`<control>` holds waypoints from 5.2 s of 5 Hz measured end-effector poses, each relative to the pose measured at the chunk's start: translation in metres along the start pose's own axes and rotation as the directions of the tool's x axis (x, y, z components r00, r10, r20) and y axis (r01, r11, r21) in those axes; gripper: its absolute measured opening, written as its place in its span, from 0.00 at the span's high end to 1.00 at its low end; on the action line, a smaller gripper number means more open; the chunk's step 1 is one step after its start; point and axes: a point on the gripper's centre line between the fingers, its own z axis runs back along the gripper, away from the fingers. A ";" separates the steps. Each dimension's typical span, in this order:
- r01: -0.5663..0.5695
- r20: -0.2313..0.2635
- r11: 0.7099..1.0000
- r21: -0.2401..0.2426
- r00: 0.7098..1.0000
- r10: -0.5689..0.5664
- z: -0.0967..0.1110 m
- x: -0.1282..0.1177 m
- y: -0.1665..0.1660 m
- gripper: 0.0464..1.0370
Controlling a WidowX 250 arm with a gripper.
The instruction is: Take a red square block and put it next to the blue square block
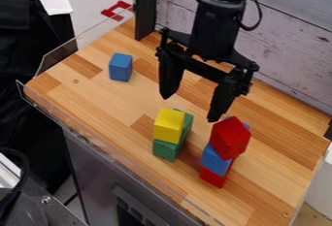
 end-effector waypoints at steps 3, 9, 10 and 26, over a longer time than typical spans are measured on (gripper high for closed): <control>0.046 0.010 0.999 -0.026 0.999 -0.046 0.019 -0.004 -0.017 0.04; 0.167 -0.098 0.983 0.078 0.982 -0.159 -0.008 0.003 -0.037 0.04; 0.179 -0.080 0.982 0.062 0.982 -0.173 -0.013 0.004 -0.038 0.07; -0.318 -0.090 0.946 -0.057 0.946 0.313 -0.067 0.090 0.117 0.47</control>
